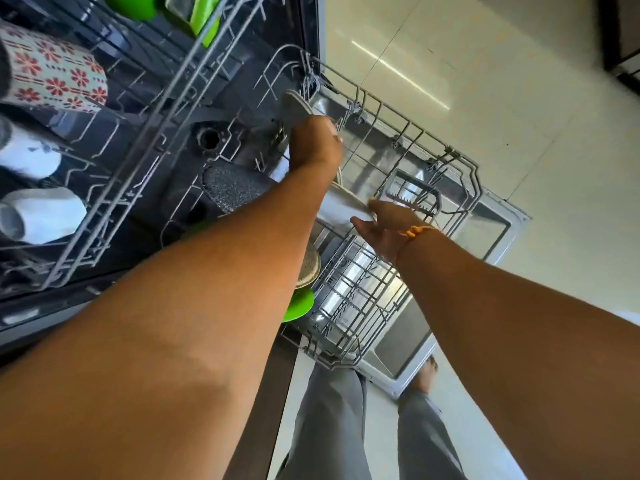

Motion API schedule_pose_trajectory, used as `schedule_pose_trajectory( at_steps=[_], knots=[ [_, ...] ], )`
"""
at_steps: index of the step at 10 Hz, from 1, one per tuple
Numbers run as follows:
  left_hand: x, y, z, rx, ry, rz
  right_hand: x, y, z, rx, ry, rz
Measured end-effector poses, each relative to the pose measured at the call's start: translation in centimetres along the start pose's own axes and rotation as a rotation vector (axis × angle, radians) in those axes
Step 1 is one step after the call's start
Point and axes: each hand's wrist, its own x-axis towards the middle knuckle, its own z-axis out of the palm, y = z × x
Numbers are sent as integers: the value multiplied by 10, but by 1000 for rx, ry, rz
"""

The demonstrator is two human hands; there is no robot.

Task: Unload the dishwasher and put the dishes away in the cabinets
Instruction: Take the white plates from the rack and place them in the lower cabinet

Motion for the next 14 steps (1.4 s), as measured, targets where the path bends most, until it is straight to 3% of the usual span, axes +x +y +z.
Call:
schedule_pose_trajectory(
  at_steps=[1,2,4,6,8,9,12,14],
  knots=[
    [-3,-8,-3,-32,67,-74,18,19,1,344,11,145],
    [-20,-12,-18,-191,142,-112,0,19,3,439,61,217],
    [-74,-6,-59,-727,248,-324,-73,26,-10,452,58,169],
    [-171,26,-108,-1194,198,-602,-148,39,-57,504,39,113],
    [-319,69,-146,-1514,203,-616,-246,56,-128,390,-39,-61],
    [-400,76,-149,-1570,163,-560,-293,74,-176,325,-89,-158],
    [-599,55,-99,-1492,28,-478,-376,156,-299,-58,-7,-343],
    [-689,-1,-85,-1590,106,-653,-396,224,-324,-200,25,-323]
  ],
)
